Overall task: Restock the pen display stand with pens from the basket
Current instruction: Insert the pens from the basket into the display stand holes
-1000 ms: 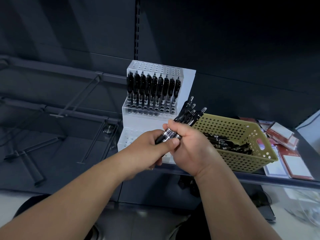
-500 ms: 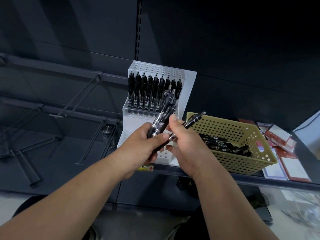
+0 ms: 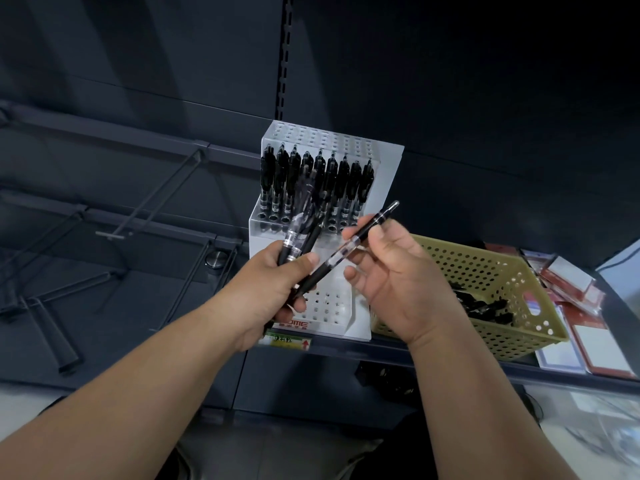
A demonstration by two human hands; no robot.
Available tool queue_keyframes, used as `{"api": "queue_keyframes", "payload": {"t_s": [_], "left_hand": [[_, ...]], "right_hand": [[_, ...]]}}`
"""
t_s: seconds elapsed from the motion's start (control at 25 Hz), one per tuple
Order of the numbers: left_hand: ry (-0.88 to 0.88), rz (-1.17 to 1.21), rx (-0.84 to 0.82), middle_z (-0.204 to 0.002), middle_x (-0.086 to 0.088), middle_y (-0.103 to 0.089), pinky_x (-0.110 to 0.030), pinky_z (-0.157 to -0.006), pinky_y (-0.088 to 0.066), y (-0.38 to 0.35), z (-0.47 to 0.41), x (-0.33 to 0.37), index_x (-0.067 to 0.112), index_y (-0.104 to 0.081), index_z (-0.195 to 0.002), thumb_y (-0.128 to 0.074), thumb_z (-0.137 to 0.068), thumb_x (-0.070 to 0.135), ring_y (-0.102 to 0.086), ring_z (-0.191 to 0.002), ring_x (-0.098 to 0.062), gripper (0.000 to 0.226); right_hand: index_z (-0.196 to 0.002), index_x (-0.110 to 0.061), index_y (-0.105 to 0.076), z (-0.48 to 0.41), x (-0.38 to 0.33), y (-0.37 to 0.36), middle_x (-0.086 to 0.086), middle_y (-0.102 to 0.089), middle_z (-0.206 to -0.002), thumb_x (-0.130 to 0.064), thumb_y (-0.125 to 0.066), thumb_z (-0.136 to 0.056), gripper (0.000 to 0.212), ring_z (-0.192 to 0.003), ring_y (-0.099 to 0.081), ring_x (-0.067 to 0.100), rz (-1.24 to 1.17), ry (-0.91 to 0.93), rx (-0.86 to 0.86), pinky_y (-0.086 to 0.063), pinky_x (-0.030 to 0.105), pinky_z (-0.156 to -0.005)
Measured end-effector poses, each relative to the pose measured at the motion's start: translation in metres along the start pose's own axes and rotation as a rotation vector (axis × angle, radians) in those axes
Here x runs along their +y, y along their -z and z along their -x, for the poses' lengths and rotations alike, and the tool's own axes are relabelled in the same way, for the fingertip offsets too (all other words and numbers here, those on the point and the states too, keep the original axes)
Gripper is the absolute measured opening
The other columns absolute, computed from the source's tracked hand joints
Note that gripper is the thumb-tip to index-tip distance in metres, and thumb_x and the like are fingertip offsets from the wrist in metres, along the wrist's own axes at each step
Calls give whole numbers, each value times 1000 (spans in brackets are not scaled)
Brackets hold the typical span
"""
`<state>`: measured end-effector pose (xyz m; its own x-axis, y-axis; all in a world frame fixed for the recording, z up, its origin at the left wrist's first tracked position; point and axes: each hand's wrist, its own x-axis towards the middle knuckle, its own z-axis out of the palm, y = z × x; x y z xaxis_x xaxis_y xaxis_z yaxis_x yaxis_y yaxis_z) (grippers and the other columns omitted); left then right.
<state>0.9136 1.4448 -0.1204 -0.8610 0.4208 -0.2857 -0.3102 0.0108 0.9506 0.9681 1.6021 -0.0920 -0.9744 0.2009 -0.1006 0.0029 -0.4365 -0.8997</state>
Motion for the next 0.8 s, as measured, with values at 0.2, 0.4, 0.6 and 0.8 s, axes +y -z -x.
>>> {"api": "queue_keyframes", "payload": {"t_s": [0.2, 0.4, 0.6, 0.8], "left_hand": [[-13, -7, 105, -75, -3, -60, -20, -39, -32, 19, -15, -1, 18, -57, -88, -62, -91, 27, -46, -49, -12, 11], [-45, -33, 112, -70, -1, -55, -20, -41, -33, 24, -24, -3, 19, -55, -79, -63, -90, 27, -42, -50, -11, 16], [-58, -47, 105, -69, 0, -56, -20, -42, -33, 26, -30, 4, 18, -56, -81, -62, -91, 26, -40, -50, -11, 14], [-79, -65, 83, -69, 0, -63, -19, -40, -32, 25, -34, 7, 15, -60, -97, -60, -92, 24, -36, -47, -11, 11]], "right_hand": [[-91, -8, -61, -31, -28, 1, 3, -67, -85, -12, -57, -96, 8, -72, -64, 10, 201, 232, 360, -56, 24, -73], [-94, -16, -64, -81, -26, -5, 0, -66, -92, -15, -56, -97, 8, -84, -68, 12, 503, 405, 426, -59, 26, -80], [-95, -10, -66, -108, -10, -6, -3, -63, -77, -15, -58, -96, 9, -70, -63, 9, 747, 520, 394, -56, 26, -69], [-87, -18, -61, -106, 15, 0, -9, -52, -61, -19, -62, -94, 7, -47, -42, 2, 1002, 523, 388, -39, 24, -49]]}}
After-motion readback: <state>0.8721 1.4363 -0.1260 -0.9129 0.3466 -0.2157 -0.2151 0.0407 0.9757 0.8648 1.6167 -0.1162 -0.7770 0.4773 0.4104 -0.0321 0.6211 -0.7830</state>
